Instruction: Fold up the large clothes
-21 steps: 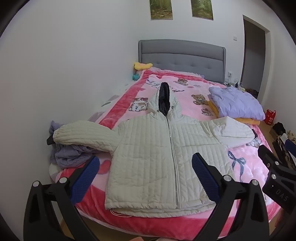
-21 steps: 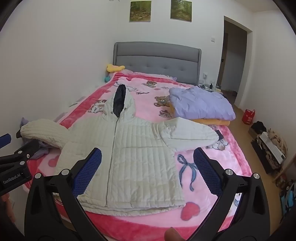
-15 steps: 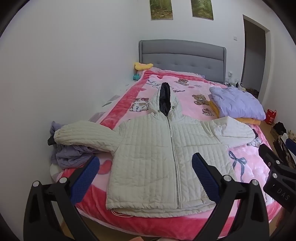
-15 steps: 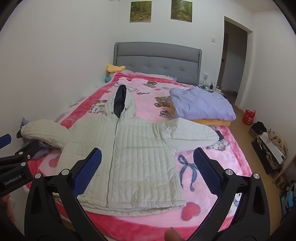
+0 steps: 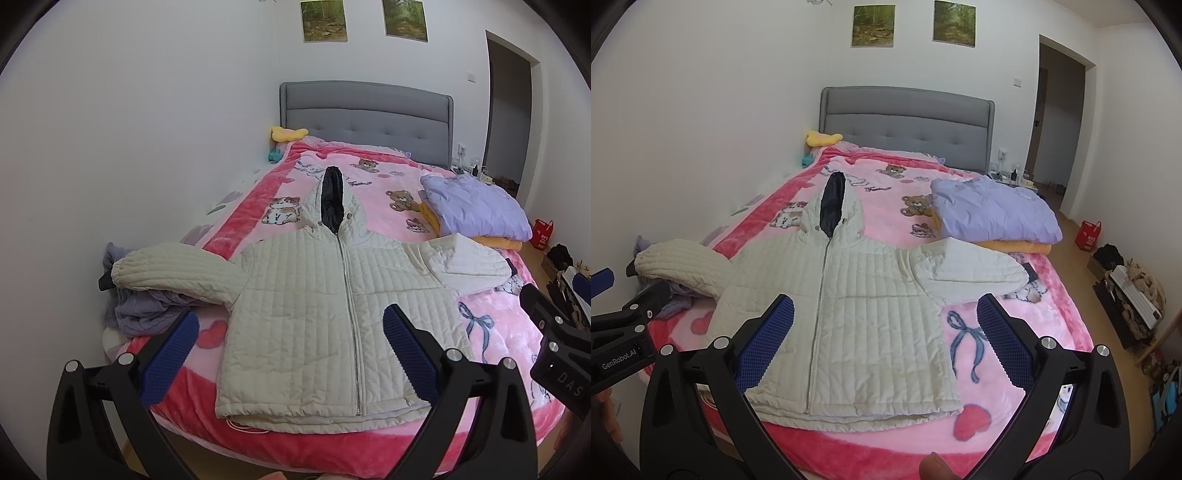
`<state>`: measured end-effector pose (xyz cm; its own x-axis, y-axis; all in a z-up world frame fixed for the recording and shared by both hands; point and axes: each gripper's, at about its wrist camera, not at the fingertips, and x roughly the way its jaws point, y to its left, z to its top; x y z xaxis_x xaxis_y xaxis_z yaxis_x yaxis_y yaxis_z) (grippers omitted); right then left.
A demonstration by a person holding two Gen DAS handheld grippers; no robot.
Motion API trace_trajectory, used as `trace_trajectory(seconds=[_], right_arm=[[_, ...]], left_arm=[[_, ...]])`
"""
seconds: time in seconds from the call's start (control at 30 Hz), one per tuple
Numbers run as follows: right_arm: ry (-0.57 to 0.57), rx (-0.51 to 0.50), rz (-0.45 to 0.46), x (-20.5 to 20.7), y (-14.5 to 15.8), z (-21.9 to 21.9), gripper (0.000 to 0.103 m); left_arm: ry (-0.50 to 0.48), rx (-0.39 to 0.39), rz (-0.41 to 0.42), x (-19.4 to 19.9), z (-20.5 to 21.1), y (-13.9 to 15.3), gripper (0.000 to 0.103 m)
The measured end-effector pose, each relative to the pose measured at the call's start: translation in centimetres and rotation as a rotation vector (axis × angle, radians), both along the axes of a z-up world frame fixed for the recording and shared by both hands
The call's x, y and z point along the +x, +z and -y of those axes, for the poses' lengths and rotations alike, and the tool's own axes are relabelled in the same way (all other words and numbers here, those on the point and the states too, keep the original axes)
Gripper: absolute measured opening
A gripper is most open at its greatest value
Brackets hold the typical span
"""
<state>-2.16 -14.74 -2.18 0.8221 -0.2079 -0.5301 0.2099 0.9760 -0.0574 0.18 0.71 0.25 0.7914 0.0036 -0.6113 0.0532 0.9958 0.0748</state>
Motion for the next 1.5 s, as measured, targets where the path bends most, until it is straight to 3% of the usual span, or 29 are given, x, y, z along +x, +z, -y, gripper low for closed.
trace_trajectory(seconds=[0.57, 1.5], right_arm=[[0.012, 0.004, 0.001, -0.7, 0.1, -0.5, 0.095], [0.009, 0.006, 0.004, -0.6, -0.3, -0.9, 0.095]], left_arm=[[0.008, 0.000, 0.006, 0.0, -1.4, 1.5, 0.098], [0.012, 0.006, 0.009, -0.3, -0.9, 1.3, 0.098]])
